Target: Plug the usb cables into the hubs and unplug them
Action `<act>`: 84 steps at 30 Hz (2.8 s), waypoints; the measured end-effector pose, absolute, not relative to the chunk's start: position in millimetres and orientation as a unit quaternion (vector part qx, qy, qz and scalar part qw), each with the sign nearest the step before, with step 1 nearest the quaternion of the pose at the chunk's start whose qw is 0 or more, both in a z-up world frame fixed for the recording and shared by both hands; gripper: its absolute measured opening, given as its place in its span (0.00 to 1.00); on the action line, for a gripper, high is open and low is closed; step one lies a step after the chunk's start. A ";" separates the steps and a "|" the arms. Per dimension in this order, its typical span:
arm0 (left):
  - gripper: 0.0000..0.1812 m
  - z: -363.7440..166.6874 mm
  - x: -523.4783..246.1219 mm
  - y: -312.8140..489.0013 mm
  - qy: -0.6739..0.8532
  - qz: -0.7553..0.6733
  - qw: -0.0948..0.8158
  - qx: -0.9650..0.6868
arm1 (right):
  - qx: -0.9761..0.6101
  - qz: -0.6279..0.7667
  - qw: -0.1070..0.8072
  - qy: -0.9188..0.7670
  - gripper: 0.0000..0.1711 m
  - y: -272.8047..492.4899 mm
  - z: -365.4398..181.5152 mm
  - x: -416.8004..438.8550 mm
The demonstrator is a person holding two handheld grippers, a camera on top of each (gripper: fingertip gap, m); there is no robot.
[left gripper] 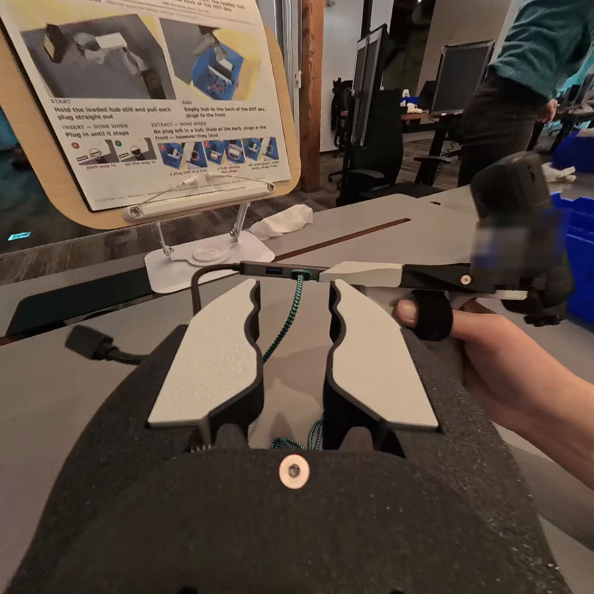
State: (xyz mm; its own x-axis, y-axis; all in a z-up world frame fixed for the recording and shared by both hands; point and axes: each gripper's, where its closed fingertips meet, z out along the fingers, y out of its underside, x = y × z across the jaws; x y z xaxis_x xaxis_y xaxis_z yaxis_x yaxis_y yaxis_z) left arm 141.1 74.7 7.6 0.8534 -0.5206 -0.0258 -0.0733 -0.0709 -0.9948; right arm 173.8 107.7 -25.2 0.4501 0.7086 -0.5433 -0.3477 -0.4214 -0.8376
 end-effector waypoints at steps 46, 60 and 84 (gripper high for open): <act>0.08 -12.4 162.6 96.7 0.228 -0.084 0.620 -0.746 | -0.660 0.525 0.511 -0.166 0.20 103.8 -29.1 174.7; 0.08 -15.2 162.3 97.3 0.239 -0.096 0.609 -0.750 | -0.661 0.513 0.520 -0.172 0.20 104.2 -29.8 175.9; 0.08 -19.7 158.3 94.5 0.224 -0.124 0.603 -0.755 | -0.654 0.462 0.565 -0.199 0.20 103.2 -29.8 174.3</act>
